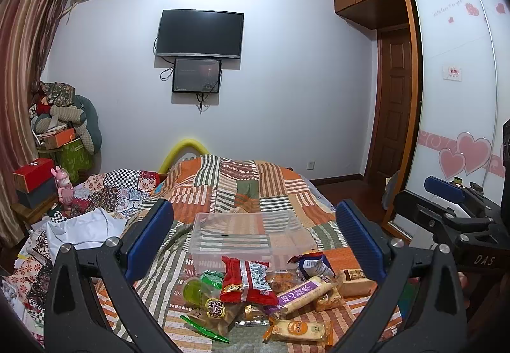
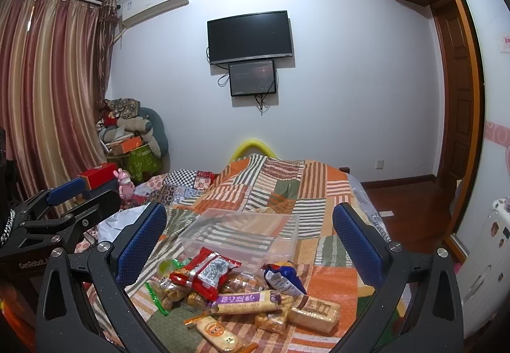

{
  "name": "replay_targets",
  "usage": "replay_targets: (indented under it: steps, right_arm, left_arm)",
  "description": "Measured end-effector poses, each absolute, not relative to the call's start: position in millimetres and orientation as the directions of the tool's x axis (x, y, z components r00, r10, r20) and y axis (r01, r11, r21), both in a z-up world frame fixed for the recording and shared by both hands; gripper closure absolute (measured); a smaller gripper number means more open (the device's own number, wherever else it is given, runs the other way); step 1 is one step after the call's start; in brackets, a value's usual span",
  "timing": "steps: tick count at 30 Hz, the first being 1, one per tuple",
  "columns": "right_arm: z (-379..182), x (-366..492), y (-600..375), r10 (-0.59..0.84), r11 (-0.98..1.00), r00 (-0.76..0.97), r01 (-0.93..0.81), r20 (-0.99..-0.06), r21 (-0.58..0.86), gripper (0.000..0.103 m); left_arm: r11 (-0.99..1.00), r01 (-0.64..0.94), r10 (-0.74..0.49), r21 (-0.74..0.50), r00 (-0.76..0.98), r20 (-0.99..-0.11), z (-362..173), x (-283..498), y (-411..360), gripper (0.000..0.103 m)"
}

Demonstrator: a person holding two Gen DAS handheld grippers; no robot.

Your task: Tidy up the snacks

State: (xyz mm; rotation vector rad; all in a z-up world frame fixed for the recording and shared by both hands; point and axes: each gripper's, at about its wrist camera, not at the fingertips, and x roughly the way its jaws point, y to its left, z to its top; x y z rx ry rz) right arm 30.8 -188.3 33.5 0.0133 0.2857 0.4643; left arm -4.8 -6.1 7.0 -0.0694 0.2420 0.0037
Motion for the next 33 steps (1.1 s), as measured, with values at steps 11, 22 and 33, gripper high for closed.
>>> replay_targets:
  steps: [11,22,33]
  right_arm:
    - [28.8,32.2,-187.6,0.440,0.897,0.856,-0.436,-0.271,0.077,0.000]
    - [30.3,31.1,-186.8,0.442,0.896,0.855,-0.437,-0.272,0.083,0.000]
    - [29.5,31.6,-186.6,0.443,0.895,0.854,-0.438,-0.273,0.085,0.000]
  left_arm:
    - [0.997,-0.008,-0.010,-0.074,0.970,-0.244,2.8,-5.4,-4.2,0.000]
    - [0.998,-0.003,-0.014,-0.070,0.970,-0.241,3.0,-6.6,-4.8,0.000]
    - [0.997,-0.004,-0.013,-0.071,0.971,-0.238,2.1,-7.0,-7.1,0.000]
